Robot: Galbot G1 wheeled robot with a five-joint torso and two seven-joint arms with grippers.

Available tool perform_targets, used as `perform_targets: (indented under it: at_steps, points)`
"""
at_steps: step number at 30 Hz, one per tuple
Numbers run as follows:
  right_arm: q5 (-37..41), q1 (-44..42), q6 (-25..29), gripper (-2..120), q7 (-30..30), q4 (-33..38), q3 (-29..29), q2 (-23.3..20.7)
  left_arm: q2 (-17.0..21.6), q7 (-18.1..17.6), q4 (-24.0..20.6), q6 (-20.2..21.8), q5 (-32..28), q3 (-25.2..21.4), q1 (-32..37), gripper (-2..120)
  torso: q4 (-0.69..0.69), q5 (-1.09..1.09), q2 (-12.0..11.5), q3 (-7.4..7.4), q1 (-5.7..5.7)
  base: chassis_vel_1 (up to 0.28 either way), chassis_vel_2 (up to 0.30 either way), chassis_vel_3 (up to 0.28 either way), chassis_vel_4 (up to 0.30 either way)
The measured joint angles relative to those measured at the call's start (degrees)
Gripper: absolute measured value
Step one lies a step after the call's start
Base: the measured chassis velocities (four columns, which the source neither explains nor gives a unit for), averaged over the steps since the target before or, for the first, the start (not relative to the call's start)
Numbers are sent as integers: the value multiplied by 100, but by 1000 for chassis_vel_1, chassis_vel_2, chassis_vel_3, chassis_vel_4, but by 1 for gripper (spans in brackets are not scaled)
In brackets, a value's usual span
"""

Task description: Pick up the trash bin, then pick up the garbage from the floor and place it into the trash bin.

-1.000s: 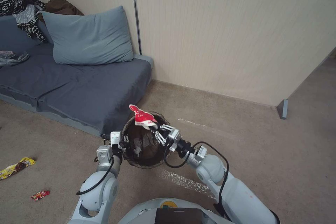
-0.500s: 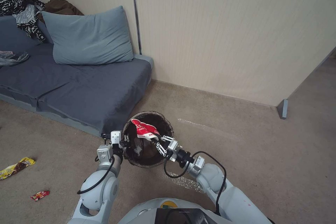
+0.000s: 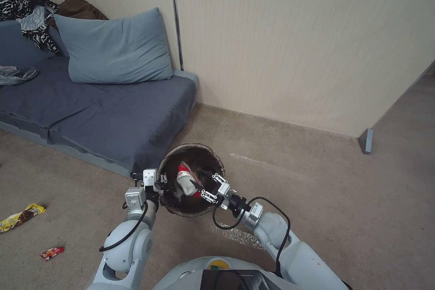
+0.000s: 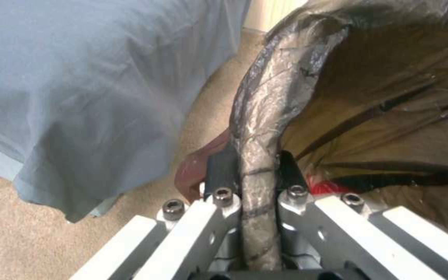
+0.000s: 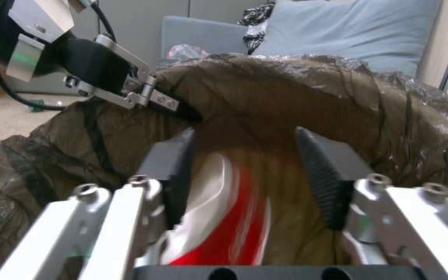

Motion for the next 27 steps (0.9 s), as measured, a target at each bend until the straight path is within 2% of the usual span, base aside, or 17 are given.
perform_targets:
  at_steps: [2, 3, 5, 7, 9, 12, 21, 25, 27]
  points:
    - [-1, 0, 0, 52, 0, -1, 0, 0, 0, 0, 0, 0, 0, 0, 0, 2, 0, 0, 0, 0, 0, 0, 0, 0, 0]
    - [-5, 1, 0, 60, 0, -7, 5, 1, 0, 0, 0, 1, 0, 1, -2, 2, 0, 0, 0, 0, 0, 0, 0, 0, 0]
    - [-6, 0, 0, 63, 2, -8, 6, 2, 0, 0, 0, 2, 0, 1, -2, 2, 0, 0, 0, 0, 0, 0, 0, 0, 0]
    - [-11, -3, 1, 76, -1, -10, 14, 4, -1, 0, 0, 3, 0, 2, -5, 2, 0, 0, 0, 0, 0, 0, 0, 0, 0]
    - [-13, -5, 2, 80, -2, -11, 16, 5, -1, 0, 1, 4, 0, 3, -5, 2, 0, 0, 0, 0, 0, 0, 0, 0, 0]
    - [-30, -15, 9, 96, -22, -11, 36, 6, -1, -1, 7, 6, 0, 6, -11, 2, 0, 0, 0, 0, 0, 0, 0, 0, 0]
    - [-84, -55, 15, 100, -89, 67, 99, -2, 18, 1, 3, 46, -7, 13, -3, 2, 0, 0, 0, 0, 0, 0, 0, 0, 0]
    - [-168, -126, 55, 100, -141, 291, 172, -24, 28, -1, -1, 97, 9, 17, 30, 2, 0, 0, 0, 0, 0, 0, 0, 0, 0]
    - [-243, -202, 62, 100, -121, 758, 291, -60, 57, -11, -44, 139, 75, 26, 97, 2, 0, -1, 0, 0, 0, 0, 0, 0, 0]
